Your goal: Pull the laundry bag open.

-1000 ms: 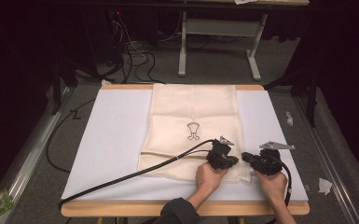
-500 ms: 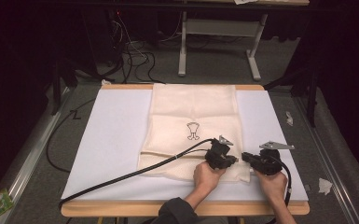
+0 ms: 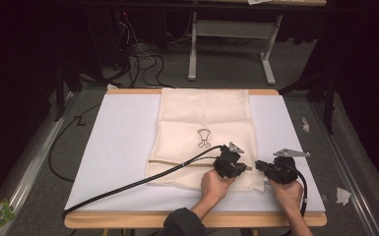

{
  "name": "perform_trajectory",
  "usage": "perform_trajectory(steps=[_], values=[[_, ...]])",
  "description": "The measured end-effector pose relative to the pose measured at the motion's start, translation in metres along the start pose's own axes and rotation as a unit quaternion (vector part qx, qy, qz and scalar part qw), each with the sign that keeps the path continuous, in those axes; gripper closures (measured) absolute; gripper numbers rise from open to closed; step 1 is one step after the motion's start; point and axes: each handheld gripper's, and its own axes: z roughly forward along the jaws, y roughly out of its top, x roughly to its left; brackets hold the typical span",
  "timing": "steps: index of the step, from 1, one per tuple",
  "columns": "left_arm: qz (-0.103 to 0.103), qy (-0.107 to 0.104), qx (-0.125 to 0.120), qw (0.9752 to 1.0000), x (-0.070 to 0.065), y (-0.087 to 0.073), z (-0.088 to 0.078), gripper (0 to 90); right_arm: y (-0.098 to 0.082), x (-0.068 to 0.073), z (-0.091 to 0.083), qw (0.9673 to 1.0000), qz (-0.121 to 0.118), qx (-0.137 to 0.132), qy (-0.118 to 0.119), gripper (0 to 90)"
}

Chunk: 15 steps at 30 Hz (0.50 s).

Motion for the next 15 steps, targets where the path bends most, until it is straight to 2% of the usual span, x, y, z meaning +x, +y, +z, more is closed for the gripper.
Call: perform_trajectory(steps=[1, 4, 15], values=[[-0.005, 0.000, 0.001, 1.0000, 0.0017, -0.0009, -0.0007, 87.3, 0.0001, 0.0001, 0.0007, 1.0000, 0.000, -0.001, -0.001, 86.0], [0.014, 0.013, 0.001, 0.9998, -0.0003, -0.0014, -0.0033, 87.2, 0.0003, 0.0006, 0.0011, 1.0000, -0.001, 0.003, -0.003, 85.9], [0.015, 0.012, 0.005, 0.9998, 0.0011, -0.0006, -0.0050, 87.3, 0.0010, 0.0013, 0.0018, 1.0000, -0.001, 0.005, -0.006, 86.0]])
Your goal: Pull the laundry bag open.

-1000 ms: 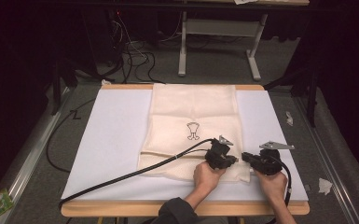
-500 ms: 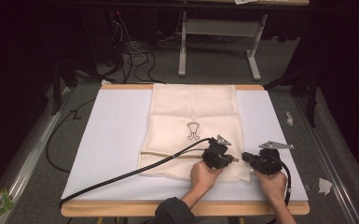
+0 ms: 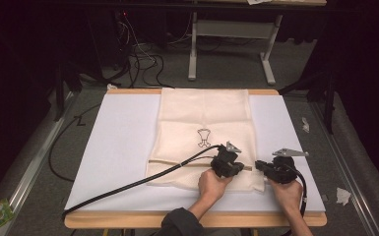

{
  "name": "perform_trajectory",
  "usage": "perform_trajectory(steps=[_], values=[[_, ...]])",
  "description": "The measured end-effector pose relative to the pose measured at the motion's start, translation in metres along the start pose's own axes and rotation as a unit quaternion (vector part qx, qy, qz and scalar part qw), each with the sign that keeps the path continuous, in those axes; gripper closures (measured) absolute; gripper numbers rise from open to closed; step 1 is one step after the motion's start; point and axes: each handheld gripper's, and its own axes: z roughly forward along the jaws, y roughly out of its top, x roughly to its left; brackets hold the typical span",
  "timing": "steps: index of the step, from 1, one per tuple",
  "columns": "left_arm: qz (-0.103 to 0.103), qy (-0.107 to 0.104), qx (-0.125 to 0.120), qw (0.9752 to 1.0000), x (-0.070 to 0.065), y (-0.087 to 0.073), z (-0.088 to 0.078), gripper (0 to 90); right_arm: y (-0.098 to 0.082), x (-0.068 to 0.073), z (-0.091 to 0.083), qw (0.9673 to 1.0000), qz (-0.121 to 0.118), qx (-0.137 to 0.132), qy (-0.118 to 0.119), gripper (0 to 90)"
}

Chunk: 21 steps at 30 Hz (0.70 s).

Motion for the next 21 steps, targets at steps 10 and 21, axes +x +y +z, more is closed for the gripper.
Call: perform_trajectory(steps=[10, 21], values=[[0.003, -0.004, 0.002, 1.0000, -0.0001, 0.0002, -0.0014, 87.3, 0.0003, 0.0004, -0.0001, 1.0000, -0.002, 0.000, 0.000, 86.0], [0.014, 0.003, 0.004, 0.9999, -0.0001, 0.0006, -0.0065, 87.3, 0.0005, -0.0003, 0.0001, 1.0000, 0.000, 0.003, 0.001, 86.0]])
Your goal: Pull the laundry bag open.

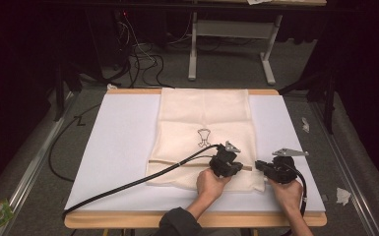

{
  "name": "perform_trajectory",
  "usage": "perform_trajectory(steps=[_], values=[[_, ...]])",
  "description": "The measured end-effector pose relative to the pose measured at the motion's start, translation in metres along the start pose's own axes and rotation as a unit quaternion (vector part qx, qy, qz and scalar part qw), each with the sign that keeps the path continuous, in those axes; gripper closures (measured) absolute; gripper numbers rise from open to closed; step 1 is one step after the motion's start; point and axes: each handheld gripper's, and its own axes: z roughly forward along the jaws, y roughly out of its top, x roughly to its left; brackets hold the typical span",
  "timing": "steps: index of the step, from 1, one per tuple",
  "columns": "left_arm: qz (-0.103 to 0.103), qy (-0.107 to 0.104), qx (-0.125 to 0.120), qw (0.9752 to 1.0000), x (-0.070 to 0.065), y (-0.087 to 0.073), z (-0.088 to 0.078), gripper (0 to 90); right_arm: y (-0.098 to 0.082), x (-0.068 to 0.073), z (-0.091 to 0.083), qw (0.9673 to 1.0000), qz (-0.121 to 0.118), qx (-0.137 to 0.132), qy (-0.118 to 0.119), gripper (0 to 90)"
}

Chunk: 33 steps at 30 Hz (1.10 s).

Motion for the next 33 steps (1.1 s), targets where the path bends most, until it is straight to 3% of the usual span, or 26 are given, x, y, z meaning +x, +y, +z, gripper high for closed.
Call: perform_trajectory(steps=[13, 33], values=[[0.016, 0.008, -0.001, 0.9998, -0.0013, 0.0007, -0.0044, 87.3, 0.0004, 0.0006, -0.0003, 1.0000, -0.001, -0.001, 0.001, 86.0], [0.018, 0.009, -0.001, 0.9998, 0.0006, 0.0003, -0.0090, 87.3, 0.0009, 0.0001, -0.0002, 1.0000, -0.006, 0.000, 0.000, 86.0]])
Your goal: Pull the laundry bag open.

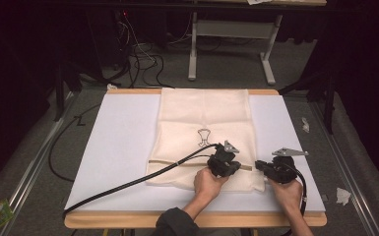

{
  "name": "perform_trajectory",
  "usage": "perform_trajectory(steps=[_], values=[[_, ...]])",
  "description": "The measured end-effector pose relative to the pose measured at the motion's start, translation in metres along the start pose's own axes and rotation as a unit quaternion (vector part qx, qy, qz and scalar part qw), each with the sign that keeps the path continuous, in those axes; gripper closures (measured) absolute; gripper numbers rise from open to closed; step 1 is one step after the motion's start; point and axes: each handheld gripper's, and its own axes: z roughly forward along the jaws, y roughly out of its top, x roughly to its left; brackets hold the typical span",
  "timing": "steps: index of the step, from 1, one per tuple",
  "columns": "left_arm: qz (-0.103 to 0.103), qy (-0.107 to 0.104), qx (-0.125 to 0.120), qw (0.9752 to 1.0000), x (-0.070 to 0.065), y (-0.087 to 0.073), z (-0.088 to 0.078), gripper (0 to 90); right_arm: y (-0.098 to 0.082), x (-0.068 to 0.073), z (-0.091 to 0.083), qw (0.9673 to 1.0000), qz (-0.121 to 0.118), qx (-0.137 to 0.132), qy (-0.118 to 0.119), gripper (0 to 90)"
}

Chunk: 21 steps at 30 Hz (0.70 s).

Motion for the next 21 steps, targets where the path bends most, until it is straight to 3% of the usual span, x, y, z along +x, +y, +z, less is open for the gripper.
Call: perform_trajectory(steps=[15, 16, 18, 21], values=[[0.002, 0.004, -0.002, 1.0000, 0.001, 0.000, -0.004, 87.3, 0.000, 0.000, 0.000, 1.0000, -0.001, -0.001, 0.000, 86.0], [-0.022, -0.009, -0.014, 0.9996, 0.007, -0.003, -0.006, 87.3, 0.000, 0.000, 0.000, 1.0000, -0.001, 0.000, 0.000, 86.1], [-0.032, -0.012, -0.016, 0.9993, 0.009, -0.005, -0.007, 87.3, 0.001, 0.000, 0.000, 1.0000, -0.001, 0.000, -0.001, 86.1], [-0.011, 0.008, -0.011, 0.9999, 0.009, -0.008, -0.012, 87.3, 0.001, 0.000, 0.001, 1.0000, -0.001, 0.002, -0.003, 86.0]])
